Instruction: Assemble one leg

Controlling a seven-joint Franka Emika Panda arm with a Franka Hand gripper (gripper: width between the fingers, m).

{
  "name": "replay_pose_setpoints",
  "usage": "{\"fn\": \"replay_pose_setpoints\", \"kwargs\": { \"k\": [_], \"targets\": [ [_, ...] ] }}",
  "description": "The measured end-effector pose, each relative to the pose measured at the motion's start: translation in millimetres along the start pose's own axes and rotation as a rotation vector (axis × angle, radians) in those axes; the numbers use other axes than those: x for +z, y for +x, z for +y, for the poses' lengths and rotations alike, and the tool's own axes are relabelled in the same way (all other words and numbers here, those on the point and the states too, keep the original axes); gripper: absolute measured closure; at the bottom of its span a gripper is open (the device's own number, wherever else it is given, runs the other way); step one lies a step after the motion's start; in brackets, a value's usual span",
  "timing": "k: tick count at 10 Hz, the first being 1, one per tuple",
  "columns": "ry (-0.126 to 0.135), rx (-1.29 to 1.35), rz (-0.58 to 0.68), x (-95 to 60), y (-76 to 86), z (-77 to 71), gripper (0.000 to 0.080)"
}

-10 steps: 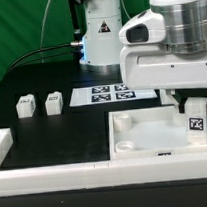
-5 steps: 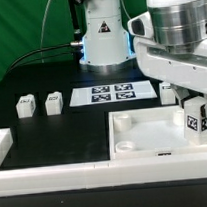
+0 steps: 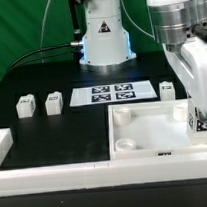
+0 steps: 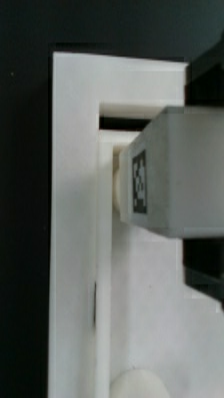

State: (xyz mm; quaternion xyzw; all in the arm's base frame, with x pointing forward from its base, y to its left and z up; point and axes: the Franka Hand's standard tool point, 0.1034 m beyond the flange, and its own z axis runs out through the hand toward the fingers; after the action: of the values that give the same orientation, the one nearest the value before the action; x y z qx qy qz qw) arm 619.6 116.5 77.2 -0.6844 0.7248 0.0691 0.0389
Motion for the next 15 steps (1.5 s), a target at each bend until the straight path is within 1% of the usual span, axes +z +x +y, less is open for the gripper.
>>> {"fn": "replay_pose_setpoints", "kwargs": {
  "k": [1, 2, 4, 5, 6, 7, 8, 9, 10, 12, 13, 15],
  "targets": [
    [0.004, 0.079, 0.0, -0.3, 0.5, -0.9, 0.0506],
    [0.005, 0.098, 0.0, -0.4, 0.5, -1.0, 0.0506],
    [0.004, 0.078, 0.001, 0.0, 0.4, -0.9, 0.0506],
    [0.004, 0.075, 0.001, 0.1, 0.0, -0.7, 0.0324],
    [0.004, 0.069, 0.001, 0.1, -0.4, -0.6, 0.021],
    [0.004, 0.046, 0.001, 0.2, -0.7, -0.5, 0.021],
    [0.004, 0.045, 0.001, 0.3, -1.2, -0.4, 0.0162],
    [0.003, 0.036, 0.001, 0.3, -1.4, -0.4, 0.0153],
    [0.003, -0.07, 0.002, 0.5, -1.3, -0.3, 0.0153],
    [-0.001, -0.147, 0.001, 1.6, -0.4, 0.3, 0.0151],
    [-0.008, -0.186, 0.001, 0.8, 1.0, 0.3, 0.0151],
    [-0.029, -0.245, -0.002, 0.7, 1.2, 1.9, 0.0151]
  ]
}}
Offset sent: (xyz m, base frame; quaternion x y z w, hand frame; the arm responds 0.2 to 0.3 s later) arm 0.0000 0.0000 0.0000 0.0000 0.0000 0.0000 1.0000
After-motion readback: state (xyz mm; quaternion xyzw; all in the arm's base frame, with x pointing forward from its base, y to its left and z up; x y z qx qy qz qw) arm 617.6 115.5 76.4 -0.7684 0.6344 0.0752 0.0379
